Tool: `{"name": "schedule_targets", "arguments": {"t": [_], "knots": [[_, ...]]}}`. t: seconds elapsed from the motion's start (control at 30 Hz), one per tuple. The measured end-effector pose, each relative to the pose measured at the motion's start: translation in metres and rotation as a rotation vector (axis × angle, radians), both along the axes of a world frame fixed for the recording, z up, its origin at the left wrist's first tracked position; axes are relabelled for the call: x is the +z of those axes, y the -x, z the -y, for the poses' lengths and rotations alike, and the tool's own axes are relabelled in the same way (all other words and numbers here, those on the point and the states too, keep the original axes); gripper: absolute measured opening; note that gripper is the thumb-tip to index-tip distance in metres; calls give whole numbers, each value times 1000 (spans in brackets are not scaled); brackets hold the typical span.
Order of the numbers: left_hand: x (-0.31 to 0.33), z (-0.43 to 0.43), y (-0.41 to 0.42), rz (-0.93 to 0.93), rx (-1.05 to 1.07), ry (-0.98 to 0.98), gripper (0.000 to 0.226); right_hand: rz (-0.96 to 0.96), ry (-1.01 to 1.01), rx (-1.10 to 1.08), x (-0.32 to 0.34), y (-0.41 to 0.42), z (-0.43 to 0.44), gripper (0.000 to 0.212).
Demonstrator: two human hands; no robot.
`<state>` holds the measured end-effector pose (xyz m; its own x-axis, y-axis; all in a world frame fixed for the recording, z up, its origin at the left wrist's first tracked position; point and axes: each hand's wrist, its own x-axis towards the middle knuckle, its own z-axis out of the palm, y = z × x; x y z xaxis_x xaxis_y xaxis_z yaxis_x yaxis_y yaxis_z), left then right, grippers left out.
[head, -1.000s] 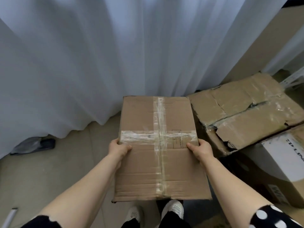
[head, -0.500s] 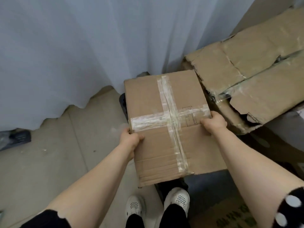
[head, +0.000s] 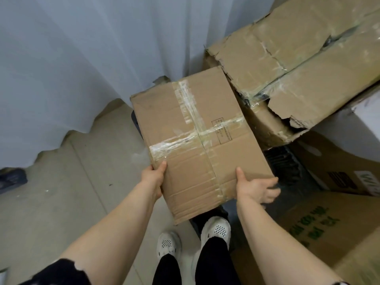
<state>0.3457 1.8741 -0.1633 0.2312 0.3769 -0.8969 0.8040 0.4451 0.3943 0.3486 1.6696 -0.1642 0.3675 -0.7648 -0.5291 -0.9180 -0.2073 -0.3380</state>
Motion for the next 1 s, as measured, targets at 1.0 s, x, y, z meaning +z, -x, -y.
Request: {"name": "schedule_targets", "arguments": {"t": [1.0], "knots": [[-24, 12, -29, 66, -61, -36, 40, 332, -153, 209, -12, -37, 21, 66]]}}
